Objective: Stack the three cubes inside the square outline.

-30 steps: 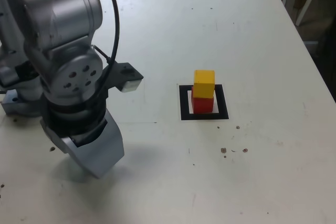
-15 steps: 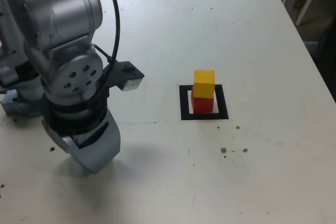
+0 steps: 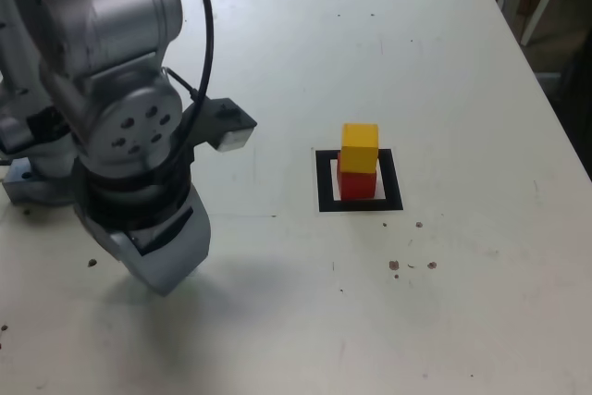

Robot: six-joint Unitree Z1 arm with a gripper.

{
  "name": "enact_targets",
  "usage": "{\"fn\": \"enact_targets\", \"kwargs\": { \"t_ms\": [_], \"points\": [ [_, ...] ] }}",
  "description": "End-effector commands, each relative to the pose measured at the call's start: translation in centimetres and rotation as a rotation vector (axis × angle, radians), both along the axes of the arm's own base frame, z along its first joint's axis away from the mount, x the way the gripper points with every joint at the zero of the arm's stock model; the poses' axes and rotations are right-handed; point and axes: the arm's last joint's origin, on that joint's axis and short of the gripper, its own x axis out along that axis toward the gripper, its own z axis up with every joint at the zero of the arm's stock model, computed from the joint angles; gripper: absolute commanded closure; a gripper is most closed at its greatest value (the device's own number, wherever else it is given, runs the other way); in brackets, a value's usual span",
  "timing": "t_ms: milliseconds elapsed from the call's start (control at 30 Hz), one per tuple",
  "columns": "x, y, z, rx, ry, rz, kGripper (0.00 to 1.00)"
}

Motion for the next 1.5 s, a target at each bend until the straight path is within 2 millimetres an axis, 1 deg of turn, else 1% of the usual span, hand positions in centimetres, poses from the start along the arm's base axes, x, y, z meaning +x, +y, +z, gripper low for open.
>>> {"fn": "enact_targets", "kwargs": {
  "t_ms": [0, 133, 267, 400, 600, 767, 933, 1200, 1467],
  "points": [
    [0.6, -0.3, 1.3, 0.002, -0.012, 0.005, 0.69],
    [2.2, -0.6, 3.6, -0.012, -0.026, 0.031, 0.69],
    [4.1, 0.0, 5.8, -0.023, -0.036, 0.103, 0.69],
    [6.2, 1.4, 7.9, -0.025, -0.031, 0.2, 0.69],
    [9.3, 4.5, 10.3, -0.039, -0.044, 0.331, 0.69],
    [11.1, 6.9, 10.8, -0.055, -0.074, 0.398, 0.7],
    [12.8, 8.7, 11.0, -0.078, -0.104, 0.437, 0.71],
    [15.5, 10.5, 10.5, -0.095, -0.119, 0.472, 0.71],
    [17.6, 12.2, 10.2, -0.103, -0.129, 0.498, 0.71]
  ]
}}
